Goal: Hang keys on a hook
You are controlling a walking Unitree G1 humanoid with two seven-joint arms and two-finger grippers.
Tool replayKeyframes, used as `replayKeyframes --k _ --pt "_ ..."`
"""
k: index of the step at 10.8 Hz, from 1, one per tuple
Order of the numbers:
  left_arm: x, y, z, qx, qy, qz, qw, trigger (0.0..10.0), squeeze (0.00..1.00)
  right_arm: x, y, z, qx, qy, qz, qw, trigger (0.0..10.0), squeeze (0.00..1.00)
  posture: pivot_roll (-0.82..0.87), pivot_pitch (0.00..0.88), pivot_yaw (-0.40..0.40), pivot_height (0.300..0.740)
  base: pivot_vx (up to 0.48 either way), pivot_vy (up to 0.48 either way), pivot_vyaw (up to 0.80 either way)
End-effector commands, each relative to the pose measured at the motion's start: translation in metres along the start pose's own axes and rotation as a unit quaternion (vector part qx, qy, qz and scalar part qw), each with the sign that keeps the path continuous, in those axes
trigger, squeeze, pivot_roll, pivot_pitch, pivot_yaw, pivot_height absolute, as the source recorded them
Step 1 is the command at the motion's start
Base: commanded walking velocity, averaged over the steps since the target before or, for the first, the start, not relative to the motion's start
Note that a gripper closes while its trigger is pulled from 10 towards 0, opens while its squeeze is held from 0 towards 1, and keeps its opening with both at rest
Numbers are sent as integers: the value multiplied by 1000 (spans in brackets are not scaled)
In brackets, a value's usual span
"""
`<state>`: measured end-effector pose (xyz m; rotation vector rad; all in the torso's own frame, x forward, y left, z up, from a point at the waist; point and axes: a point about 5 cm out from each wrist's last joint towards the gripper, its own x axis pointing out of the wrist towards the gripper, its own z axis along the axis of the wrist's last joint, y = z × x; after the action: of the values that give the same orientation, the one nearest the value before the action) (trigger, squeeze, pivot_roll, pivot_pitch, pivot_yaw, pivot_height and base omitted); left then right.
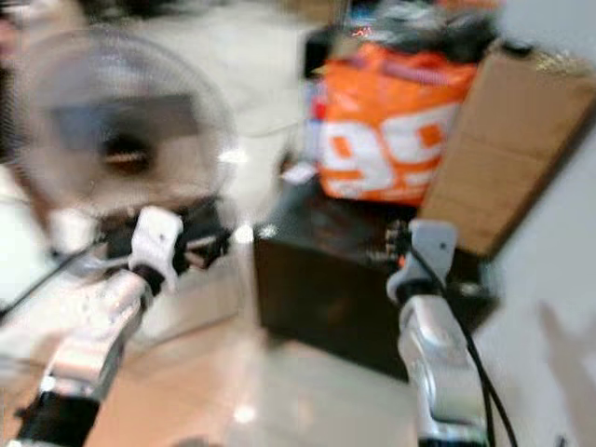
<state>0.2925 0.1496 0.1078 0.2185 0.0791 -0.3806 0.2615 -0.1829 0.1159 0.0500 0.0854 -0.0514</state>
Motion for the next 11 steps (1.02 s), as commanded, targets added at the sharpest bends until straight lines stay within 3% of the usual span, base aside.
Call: replayKeyframes --k 1,11 --pt "1 4 5 6 -6 6 1000 10000 125 0 2 1 3 0 2 1000 10000 0 -64 0 -25 740 0 435 0" --pt "0 4 3 6 -2 9 1000 10000 125 0 3 1 -5 2 5 1000 10000 0 -69 0 -29 740 0 393 0"
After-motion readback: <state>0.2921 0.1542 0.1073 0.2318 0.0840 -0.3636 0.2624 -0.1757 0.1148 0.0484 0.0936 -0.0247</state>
